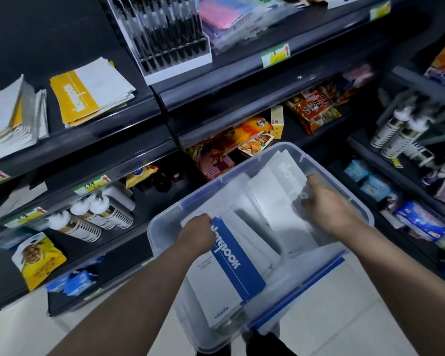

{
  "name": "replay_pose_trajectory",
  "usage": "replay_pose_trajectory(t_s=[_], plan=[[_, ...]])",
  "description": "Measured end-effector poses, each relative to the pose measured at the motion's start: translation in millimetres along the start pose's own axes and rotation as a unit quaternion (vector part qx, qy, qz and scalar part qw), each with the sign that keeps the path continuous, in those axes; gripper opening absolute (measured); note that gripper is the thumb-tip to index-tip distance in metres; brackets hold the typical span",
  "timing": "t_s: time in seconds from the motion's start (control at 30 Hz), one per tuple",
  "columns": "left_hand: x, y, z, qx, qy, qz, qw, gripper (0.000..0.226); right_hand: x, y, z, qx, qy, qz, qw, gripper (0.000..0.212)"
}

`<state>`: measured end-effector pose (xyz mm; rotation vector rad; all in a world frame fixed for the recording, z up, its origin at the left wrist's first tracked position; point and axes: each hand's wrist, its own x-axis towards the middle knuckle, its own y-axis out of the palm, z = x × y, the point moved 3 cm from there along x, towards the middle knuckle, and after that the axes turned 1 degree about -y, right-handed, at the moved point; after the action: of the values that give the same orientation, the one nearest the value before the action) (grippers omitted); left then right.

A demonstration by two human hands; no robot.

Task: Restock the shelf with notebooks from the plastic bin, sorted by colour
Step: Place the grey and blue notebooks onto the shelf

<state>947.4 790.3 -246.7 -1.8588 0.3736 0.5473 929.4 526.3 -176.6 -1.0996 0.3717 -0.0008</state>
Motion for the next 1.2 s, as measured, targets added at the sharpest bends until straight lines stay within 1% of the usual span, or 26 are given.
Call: replay_pose_trajectory(t_s=[0.07,0.1,0.2,0.27,0.33,0.4,0.47,0.53,0.57,0.6,0.63,0.67,0.7,0.73,0.77,0.8,0.83,0.9,1.0,1.07,1.13,1.2], plan=[[-1,7,5,0.003,-0.041,0.012,0.999,0.025,-1,6,2,0.067,-0.009,0.026,0.997,0.027],[-2,11,8,0.001,-0.063,0.014,0.998,0.026,-1,12,3,0.077,-0.013,0.037,0.996,0.025],[-7,30,17,-0.048,-0.133,0.025,0.990,0.043,0,32,8,0.037,-0.039,0.067,0.996,0.024],[-15,44,21,-0.107,-0.190,0.037,0.975,0.058,1,43,10,0.007,-0.050,0.082,0.995,0.025],[-27,55,20,-0.141,-0.245,0.037,0.959,0.071,3,49,11,-0.022,-0.052,0.095,0.994,0.028],[-34,61,17,-0.159,-0.279,0.017,0.947,0.075,4,50,8,-0.047,-0.052,0.095,0.993,0.028],[-37,66,12,-0.159,-0.284,0.015,0.945,0.070,5,47,3,-0.061,-0.052,0.084,0.993,0.025],[-36,69,2,-0.131,-0.259,0.041,0.956,0.065,6,41,-2,-0.076,-0.053,0.073,0.993,0.027],[-37,67,-5,-0.091,-0.238,0.039,0.966,0.067,7,38,-4,-0.081,-0.052,0.066,0.993,0.028],[-37,63,-11,-0.016,-0.195,0.021,0.980,0.070,7,35,-6,-0.083,-0.050,0.059,0.994,0.030],[-36,56,-20,0.077,-0.124,-0.009,0.989,0.075,7,32,-8,-0.082,-0.049,0.054,0.994,0.033],[-34,52,-29,0.169,-0.021,-0.030,0.985,0.077,7,29,-9,-0.082,-0.049,0.049,0.994,0.035],[-31,51,-39,0.239,0.097,-0.027,0.966,0.075,6,27,-11,-0.081,-0.051,0.044,0.994,0.036],[-28,53,-46,0.285,0.201,0.003,0.937,0.071,5,26,-12,-0.079,-0.053,0.039,0.995,0.036],[-28,56,-51,0.316,0.275,0.043,0.907,0.067,3,25,-13,-0.077,-0.054,0.034,0.995,0.035],[-26,59,-54,0.338,0.321,0.072,0.882,0.065,1,24,-15,-0.074,-0.056,0.029,0.995,0.034],[-24,62,-56,0.351,0.344,0.084,0.867,0.064,-2,24,-16,-0.070,-0.061,0.024,0.995,0.032],[-19,63,-57,0.374,0.358,0.067,0.853,0.059,-5,24,-19,-0.055,-0.070,0.012,0.996,0.030],[-13,56,-40,0.399,0.335,0.042,0.853,0.051,-7,25,-17,-0.026,-0.078,0.009,0.997,0.035],[-9,51,-24,0.417,0.322,0.038,0.849,0.055,-8,28,-14,0.011,-0.072,0.018,0.997,0.033],[-9,52,-18,0.427,0.335,0.039,0.839,0.063,-12,32,-10,0.046,-0.056,0.028,0.997,0.030],[-10,55,-20,0.429,0.347,0.046,0.833,0.069,-16,35,-7,0.058,-0.047,0.029,0.997,0.030]])
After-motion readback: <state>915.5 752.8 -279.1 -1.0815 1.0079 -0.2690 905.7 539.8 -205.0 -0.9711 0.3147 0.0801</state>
